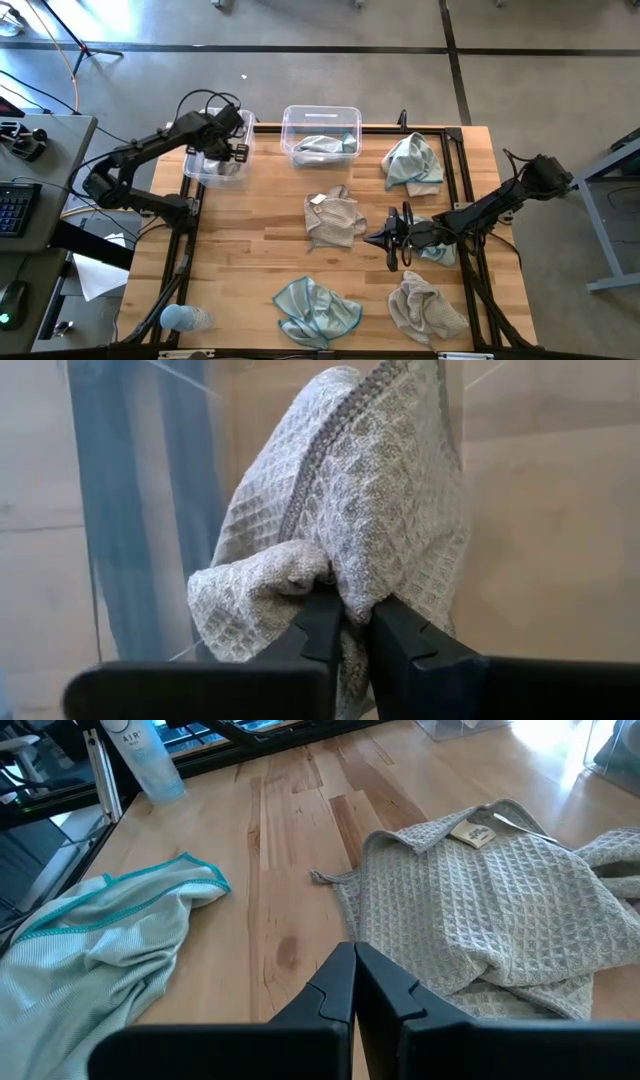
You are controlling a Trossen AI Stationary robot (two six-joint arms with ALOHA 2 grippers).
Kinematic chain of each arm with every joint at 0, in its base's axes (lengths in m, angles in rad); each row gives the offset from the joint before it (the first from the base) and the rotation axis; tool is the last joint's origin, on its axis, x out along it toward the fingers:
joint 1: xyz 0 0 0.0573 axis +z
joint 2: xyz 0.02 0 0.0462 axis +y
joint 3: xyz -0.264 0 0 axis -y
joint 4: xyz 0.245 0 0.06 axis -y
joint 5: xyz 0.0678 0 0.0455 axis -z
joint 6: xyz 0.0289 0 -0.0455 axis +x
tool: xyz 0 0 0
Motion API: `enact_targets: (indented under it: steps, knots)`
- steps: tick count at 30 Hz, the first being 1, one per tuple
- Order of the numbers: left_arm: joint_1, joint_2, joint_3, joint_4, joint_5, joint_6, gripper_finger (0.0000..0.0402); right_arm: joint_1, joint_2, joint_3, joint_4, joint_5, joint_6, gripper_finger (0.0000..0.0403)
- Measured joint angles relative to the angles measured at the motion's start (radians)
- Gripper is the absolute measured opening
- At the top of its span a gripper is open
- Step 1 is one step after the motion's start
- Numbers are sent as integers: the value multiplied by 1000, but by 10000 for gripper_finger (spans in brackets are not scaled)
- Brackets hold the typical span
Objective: Sort microfiber towel by color & place in baskets
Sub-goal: Put the center left brown microfiber cloth into the left transparent bin
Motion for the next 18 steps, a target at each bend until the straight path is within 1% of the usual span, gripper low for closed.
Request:
enact_targets:
  steps: [12, 18]
  knots:
    - [0, 0, -12, -3, 14, 7, 114, 0, 0, 0, 0, 0, 0, 0]
    - [0, 0, 76, -72, 25, 33, 135, 0, 0, 0, 0, 0, 0, 0]
